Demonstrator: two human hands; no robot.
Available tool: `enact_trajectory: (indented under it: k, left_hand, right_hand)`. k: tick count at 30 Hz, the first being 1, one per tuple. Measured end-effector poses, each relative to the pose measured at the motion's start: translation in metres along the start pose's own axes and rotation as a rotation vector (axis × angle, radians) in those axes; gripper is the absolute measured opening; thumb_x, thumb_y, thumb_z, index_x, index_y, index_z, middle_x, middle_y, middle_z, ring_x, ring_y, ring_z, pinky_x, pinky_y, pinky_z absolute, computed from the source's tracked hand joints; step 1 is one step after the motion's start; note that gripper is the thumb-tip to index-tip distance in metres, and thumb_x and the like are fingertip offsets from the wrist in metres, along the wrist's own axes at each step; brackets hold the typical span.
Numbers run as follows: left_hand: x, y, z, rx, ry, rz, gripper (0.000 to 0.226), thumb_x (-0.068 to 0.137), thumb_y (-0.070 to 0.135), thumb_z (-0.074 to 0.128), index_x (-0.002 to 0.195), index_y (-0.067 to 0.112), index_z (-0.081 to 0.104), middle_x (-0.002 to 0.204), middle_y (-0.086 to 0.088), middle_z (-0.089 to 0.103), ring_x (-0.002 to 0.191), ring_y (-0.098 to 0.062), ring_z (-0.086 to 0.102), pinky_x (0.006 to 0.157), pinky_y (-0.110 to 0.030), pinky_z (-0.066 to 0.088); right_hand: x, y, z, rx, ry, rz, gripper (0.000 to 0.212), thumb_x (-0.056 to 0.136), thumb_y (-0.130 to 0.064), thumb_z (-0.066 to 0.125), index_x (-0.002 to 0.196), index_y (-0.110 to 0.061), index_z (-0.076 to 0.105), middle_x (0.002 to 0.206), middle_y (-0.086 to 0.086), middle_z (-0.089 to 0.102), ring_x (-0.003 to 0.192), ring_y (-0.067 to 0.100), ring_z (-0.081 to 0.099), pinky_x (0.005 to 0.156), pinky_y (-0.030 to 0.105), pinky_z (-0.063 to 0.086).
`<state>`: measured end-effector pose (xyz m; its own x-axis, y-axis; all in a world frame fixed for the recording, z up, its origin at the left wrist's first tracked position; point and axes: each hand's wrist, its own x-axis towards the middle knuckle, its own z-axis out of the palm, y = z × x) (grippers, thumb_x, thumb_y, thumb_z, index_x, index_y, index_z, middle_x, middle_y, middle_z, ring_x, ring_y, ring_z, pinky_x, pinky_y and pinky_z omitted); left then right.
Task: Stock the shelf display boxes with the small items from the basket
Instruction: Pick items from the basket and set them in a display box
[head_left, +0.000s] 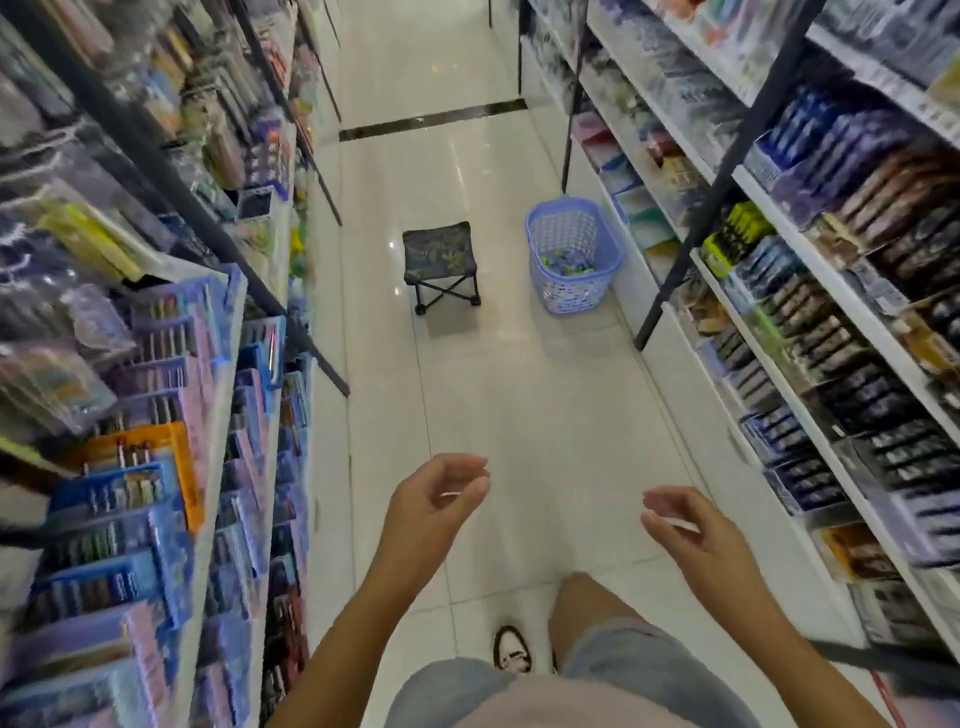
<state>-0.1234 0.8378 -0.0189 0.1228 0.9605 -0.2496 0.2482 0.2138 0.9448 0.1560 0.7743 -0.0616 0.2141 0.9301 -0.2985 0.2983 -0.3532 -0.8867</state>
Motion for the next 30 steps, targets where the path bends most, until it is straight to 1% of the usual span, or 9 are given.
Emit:
enact_trajectory:
  k: [5,8,11,15,17,21,23,27,30]
  left_hand:
    - [0.088,0.009,-0.016,0.001,-0.002,-0.005,0.013,0.085,0.026,0.068,0.097,0.031,0.069,0.096,0.010,0.072,0.093,-0.006,0.067,0.079,-0.017,0.053]
    - [0.136,0.012,-0.030,-0.001,0.038,-0.013,0.013,0.083,0.027,0.069,0.096,0.029,0.070,0.096,0.007,0.073,0.094,-0.010,0.068,0.081,-0.025,0.055]
    - [0.179,0.017,-0.047,-0.006,0.091,-0.036,0.020,0.079,0.033,0.067,0.098,0.026,0.069,0.096,0.005,0.073,0.094,-0.013,0.068,0.085,-0.033,0.055]
    - [0.240,0.023,-0.069,-0.035,0.153,-0.079,0.013,0.085,0.019,0.067,0.096,0.025,0.069,0.094,0.004,0.073,0.092,-0.013,0.068,0.084,-0.035,0.055]
    - [0.274,0.026,-0.079,-0.051,0.169,-0.093,0.013,0.085,0.018,0.067,0.095,0.026,0.070,0.095,0.002,0.073,0.092,-0.013,0.069,0.084,-0.035,0.055]
    - [0.355,0.032,-0.099,-0.060,0.146,-0.106,0.013,0.084,0.020,0.068,0.093,0.029,0.072,0.095,0.001,0.073,0.092,-0.014,0.069,0.082,-0.032,0.054]
    - [0.403,0.038,-0.108,-0.057,0.112,-0.100,0.015,0.084,0.017,0.068,0.091,0.030,0.072,0.094,0.001,0.074,0.091,-0.014,0.069,0.081,-0.031,0.054]
    - [0.499,0.067,-0.121,-0.005,-0.001,-0.050,0.013,0.085,0.016,0.068,0.091,0.027,0.072,0.091,0.003,0.074,0.089,-0.011,0.069,0.078,-0.024,0.056]
    - [0.566,0.095,-0.125,0.040,-0.103,-0.018,0.011,0.085,0.017,0.069,0.091,0.026,0.072,0.089,0.007,0.073,0.085,-0.007,0.068,0.077,-0.020,0.054]
  right_hand:
    - [0.090,-0.037,0.024,-0.008,-0.018,-0.026,0.017,0.087,-0.023,0.065,0.100,-0.032,0.061,0.104,-0.014,0.065,0.099,-0.003,0.061,0.087,0.022,0.051]
    - [0.157,-0.072,0.041,-0.017,-0.067,-0.071,0.016,0.087,-0.025,0.065,0.100,-0.034,0.061,0.105,-0.015,0.064,0.099,-0.004,0.060,0.083,0.016,0.049]
    - [0.224,-0.117,0.057,-0.010,-0.133,-0.139,0.015,0.088,-0.026,0.064,0.098,-0.036,0.060,0.104,-0.017,0.064,0.098,-0.006,0.059,0.084,0.012,0.047]
    - [0.304,-0.172,0.079,-0.039,-0.203,-0.247,0.017,0.088,-0.024,0.063,0.097,-0.038,0.059,0.103,-0.017,0.064,0.099,-0.004,0.058,0.086,0.011,0.047]
    - [0.341,-0.191,0.089,-0.025,-0.205,-0.260,0.017,0.088,-0.023,0.064,0.096,-0.037,0.059,0.102,-0.016,0.064,0.097,-0.003,0.059,0.085,0.010,0.047]
    - [0.411,-0.205,0.107,0.021,-0.155,-0.218,0.016,0.087,-0.023,0.065,0.095,-0.036,0.061,0.099,-0.019,0.065,0.096,-0.004,0.060,0.082,0.007,0.046]
    - [0.443,-0.206,0.114,0.030,-0.114,-0.175,0.015,0.087,-0.023,0.065,0.095,-0.035,0.062,0.099,-0.018,0.066,0.094,-0.005,0.061,0.079,0.005,0.046]
    - [0.495,-0.206,0.118,0.020,-0.036,-0.064,0.015,0.086,-0.022,0.067,0.094,-0.034,0.063,0.099,-0.013,0.068,0.091,-0.005,0.062,0.077,0.006,0.047]
    - [0.527,-0.206,0.119,0.047,0.047,0.014,0.014,0.085,-0.020,0.068,0.091,-0.033,0.065,0.097,-0.015,0.069,0.092,-0.007,0.061,0.074,0.004,0.047]
